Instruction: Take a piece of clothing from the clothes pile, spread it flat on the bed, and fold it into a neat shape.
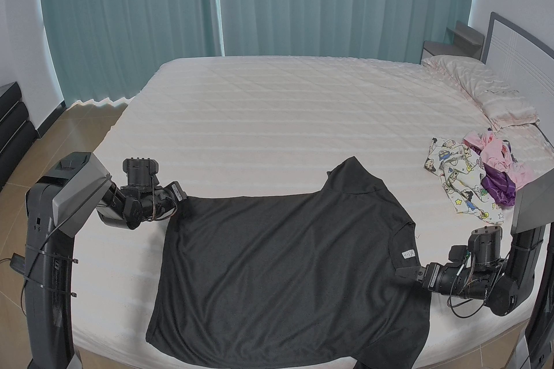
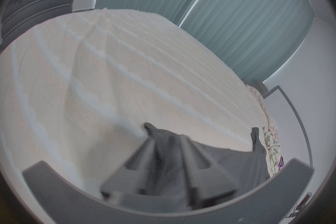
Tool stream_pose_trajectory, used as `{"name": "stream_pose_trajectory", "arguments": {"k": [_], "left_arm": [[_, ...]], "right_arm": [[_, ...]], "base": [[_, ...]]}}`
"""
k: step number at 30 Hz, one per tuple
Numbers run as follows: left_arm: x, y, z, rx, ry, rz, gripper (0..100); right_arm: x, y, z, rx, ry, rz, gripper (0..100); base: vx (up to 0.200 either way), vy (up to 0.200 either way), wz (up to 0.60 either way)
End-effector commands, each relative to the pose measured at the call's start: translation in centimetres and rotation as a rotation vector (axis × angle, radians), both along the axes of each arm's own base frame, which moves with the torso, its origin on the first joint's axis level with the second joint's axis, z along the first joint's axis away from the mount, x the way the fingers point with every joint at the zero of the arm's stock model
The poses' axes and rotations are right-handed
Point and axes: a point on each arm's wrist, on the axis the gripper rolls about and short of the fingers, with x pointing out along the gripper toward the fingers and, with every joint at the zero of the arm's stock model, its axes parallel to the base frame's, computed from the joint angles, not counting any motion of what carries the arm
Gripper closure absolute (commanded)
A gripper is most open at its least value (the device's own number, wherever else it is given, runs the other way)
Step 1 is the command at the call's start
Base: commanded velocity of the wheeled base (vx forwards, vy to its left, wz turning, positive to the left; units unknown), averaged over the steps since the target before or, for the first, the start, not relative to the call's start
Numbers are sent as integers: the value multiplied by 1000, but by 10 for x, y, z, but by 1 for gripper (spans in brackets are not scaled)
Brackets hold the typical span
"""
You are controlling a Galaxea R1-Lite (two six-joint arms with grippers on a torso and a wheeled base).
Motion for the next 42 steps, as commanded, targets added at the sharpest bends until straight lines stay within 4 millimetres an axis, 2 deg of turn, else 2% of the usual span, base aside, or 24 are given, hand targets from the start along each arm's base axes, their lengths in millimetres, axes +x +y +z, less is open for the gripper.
{"name": "stream_pose_trajectory", "arguments": {"k": [1, 13, 21, 31, 32, 38, 42], "left_arm": [[5, 7, -1, 8, -33, 29, 100], [22, 21, 15, 49, -111, 131, 100], [30, 28, 6, 68, -119, 175, 100], [29, 29, 3, 67, -100, 179, 100], [29, 29, 3, 67, -100, 179, 0], [23, 32, 2, 63, -75, 187, 0], [8, 43, 26, 55, -80, 196, 0]], "right_arm": [[0, 0, 0, 0, -1, 2, 0], [0, 0, 0, 0, 1, 1, 0], [0, 0, 0, 1, -2, 1, 0], [0, 0, -2, 0, 7, 1, 0], [0, 0, -2, 0, 7, 1, 0], [0, 0, 0, 2, -2, -2, 0], [0, 0, 1, 2, -3, -2, 0]], "base": [[0, 0, 0], [0, 0, 0], [0, 0, 0], [0, 0, 0], [0, 0, 0], [0, 0, 0], [0, 0, 0]]}}
